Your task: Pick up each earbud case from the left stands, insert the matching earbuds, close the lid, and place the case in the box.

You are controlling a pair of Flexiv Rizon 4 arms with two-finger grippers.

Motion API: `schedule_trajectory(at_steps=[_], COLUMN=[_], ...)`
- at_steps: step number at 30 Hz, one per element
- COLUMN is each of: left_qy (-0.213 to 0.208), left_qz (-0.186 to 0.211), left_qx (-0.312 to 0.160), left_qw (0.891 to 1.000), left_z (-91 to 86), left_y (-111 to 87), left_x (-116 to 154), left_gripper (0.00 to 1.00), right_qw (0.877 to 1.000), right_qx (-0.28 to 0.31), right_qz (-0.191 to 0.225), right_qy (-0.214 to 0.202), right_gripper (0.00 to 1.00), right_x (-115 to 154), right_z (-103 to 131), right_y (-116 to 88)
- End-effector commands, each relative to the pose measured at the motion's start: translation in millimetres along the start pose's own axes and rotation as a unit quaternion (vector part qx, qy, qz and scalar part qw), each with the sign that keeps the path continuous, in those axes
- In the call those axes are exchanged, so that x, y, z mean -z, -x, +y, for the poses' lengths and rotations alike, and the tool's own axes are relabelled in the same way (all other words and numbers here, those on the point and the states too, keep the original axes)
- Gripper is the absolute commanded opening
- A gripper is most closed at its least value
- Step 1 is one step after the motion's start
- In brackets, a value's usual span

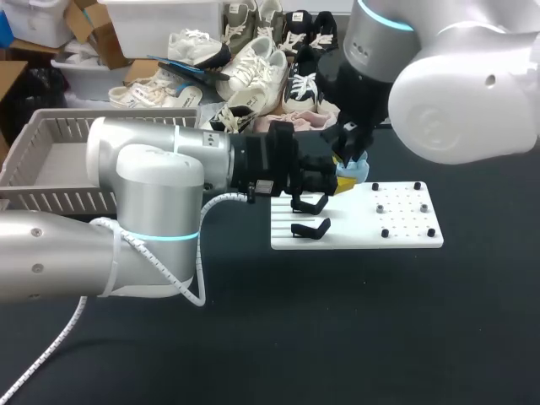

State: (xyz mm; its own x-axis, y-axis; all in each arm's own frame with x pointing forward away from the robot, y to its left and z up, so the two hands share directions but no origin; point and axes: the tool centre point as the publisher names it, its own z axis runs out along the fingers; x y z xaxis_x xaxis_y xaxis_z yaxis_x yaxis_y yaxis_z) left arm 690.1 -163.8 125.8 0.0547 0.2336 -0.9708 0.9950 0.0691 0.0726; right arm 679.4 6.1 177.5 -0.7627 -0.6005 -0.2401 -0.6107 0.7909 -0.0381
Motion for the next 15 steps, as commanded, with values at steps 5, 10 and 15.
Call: schedule_trajectory(at_steps=[5,10,15], left_qy=[0.002,0.002,0.002], left_qz=[-0.001,-0.001,-0.001], left_qx=[0.0,0.0,0.0], left_qw=[1.0,1.0,1.0], left_z=[-1.2,-1.2,-1.2], left_y=[0.0,0.0,0.0], left_x=[0.2,0.2,0.2], left_gripper=[0.0,0.0,0.0], right_qw=[1.0,1.0,1.0], right_qx=[-0.002,-0.002,-0.004], right_qz=[-0.001,-0.001,-0.001], right_qy=[-0.006,-0.007,-0.006], right_gripper=[0.0,0.0,0.0], right_x=[3.9,4.7,3.5], right_z=[1.0,1.1,1.8], right_y=[-0.7,-1.2,-2.3])
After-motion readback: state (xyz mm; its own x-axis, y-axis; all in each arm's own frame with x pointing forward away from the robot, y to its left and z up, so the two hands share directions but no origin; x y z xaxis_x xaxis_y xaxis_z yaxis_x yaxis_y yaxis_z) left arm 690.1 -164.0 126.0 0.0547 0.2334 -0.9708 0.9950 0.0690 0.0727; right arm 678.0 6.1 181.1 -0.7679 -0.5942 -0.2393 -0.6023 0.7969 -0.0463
